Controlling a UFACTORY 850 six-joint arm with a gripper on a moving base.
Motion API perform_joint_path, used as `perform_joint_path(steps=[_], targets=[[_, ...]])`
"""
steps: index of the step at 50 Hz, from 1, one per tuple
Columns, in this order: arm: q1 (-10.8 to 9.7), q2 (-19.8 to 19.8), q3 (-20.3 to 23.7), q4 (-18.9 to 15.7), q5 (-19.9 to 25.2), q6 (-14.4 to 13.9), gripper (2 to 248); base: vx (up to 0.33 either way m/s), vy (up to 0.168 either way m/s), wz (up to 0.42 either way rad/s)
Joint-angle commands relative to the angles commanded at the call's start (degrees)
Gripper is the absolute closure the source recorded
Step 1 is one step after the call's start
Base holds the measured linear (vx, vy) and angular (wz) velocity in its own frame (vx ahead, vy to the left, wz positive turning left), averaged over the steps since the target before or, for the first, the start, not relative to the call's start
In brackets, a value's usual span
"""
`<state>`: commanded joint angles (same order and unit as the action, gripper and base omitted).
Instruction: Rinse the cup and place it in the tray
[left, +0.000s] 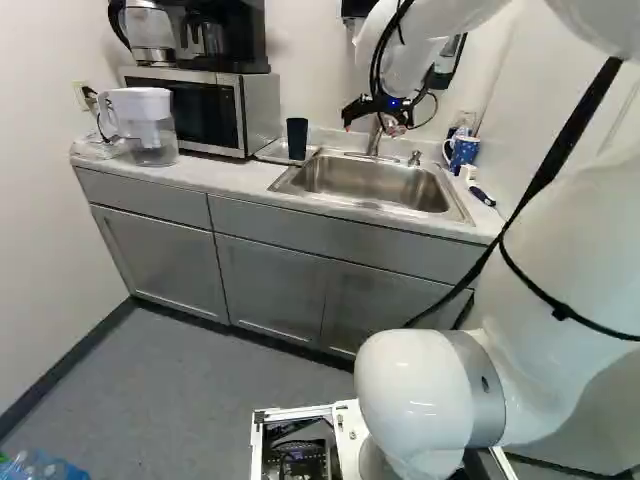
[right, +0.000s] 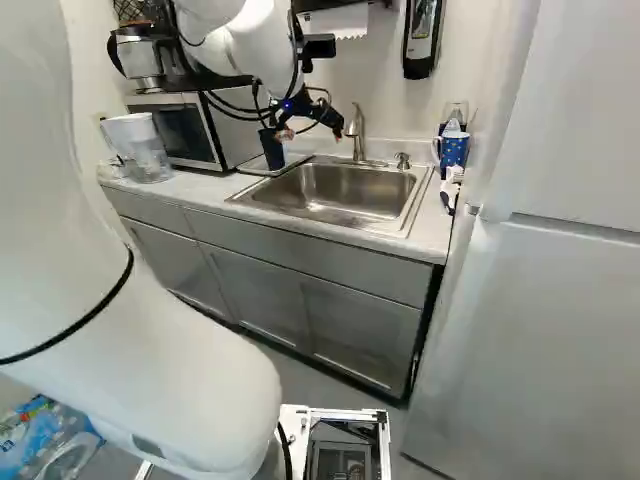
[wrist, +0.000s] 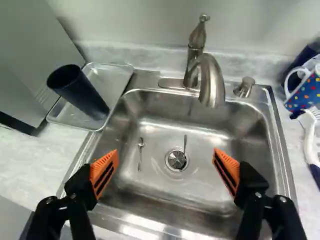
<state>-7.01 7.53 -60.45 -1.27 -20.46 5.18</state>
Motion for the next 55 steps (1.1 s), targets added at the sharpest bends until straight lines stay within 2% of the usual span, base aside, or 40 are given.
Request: perform_joint_path(steps=[7,23,55], targets=[[-1.02,1.65,1.53,0.0,-1.83,0.0,3,0.0,0.0,0.0],[-3.14,4.16,3.79,0.0,-1.84,0.0,3,0.0,0.0,0.0],[-3.15,4.18,3.81,0.0,-1.84,0.0,3,0.0,0.0,0.0]])
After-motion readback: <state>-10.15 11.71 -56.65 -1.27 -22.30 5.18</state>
